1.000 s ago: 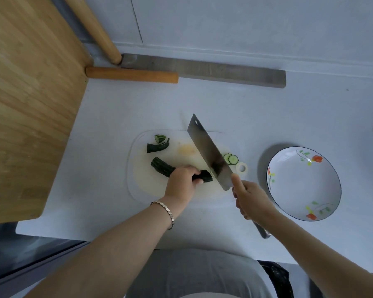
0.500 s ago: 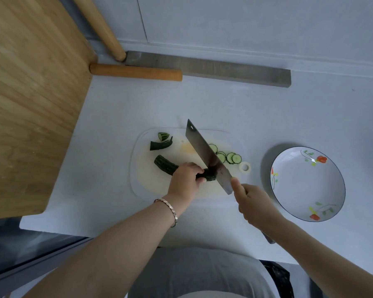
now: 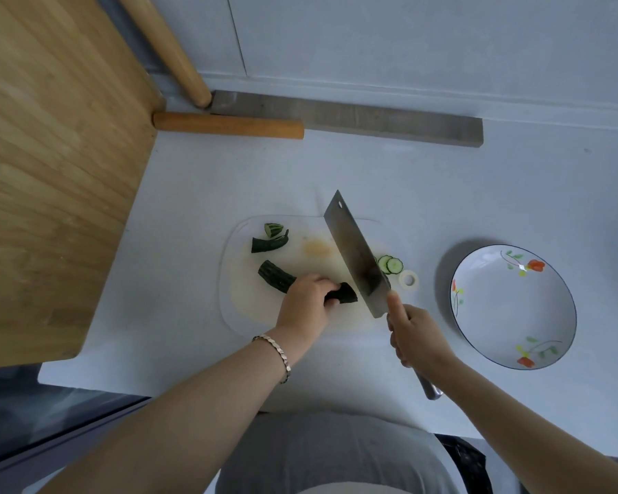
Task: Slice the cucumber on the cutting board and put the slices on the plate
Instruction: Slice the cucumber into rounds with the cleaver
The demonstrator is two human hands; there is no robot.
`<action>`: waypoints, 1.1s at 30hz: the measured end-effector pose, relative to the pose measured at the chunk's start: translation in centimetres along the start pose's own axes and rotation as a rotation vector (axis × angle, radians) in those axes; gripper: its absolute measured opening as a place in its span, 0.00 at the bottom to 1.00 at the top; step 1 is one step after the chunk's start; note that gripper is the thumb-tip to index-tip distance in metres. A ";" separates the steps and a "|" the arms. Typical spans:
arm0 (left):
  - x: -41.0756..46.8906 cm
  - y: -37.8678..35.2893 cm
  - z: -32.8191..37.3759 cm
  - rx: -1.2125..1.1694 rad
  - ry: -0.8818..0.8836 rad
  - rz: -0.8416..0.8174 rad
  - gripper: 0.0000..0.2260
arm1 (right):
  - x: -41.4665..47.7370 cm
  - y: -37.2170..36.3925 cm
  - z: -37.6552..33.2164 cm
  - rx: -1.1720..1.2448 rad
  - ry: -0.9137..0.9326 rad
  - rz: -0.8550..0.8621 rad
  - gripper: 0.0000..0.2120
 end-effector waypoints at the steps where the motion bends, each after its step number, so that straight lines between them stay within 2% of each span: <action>1: 0.0 0.0 0.0 -0.009 0.008 0.002 0.10 | -0.2 0.3 -0.2 0.025 -0.006 -0.005 0.22; 5: 0.2 -0.3 -0.1 -0.036 0.039 -0.012 0.11 | -1.0 0.9 -0.9 0.001 0.004 -0.026 0.22; 10: 0.4 -0.3 -0.3 -0.019 0.055 -0.010 0.11 | -1.1 0.9 -1.3 -0.175 0.074 -0.033 0.23; 14: 0.4 -0.4 -0.3 -0.011 0.055 -0.014 0.11 | -1.0 0.8 -1.2 -0.219 0.078 -0.031 0.23; 23: 0.5 -0.4 -0.1 -0.009 0.051 -0.011 0.09 | -1.5 0.4 1.3 -0.093 -0.061 -0.061 0.23; 28: 0.4 -0.3 -0.3 -0.013 0.055 -0.004 0.09 | 0.0 -1.2 1.5 -0.145 0.045 -0.004 0.23; 33: 0.3 -0.2 -0.5 -0.043 0.093 -0.004 0.09 | 0.7 -0.9 0.8 -0.112 0.056 0.002 0.23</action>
Point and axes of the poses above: each hand's wrist, its own x-axis towards the middle knuckle, its own y-axis out of the back of the hand, z = x × y, the point moved 6 cm from there along x, towards the middle knuckle, and after that the axes turned 8 degrees about y, right-handed, at the moved point
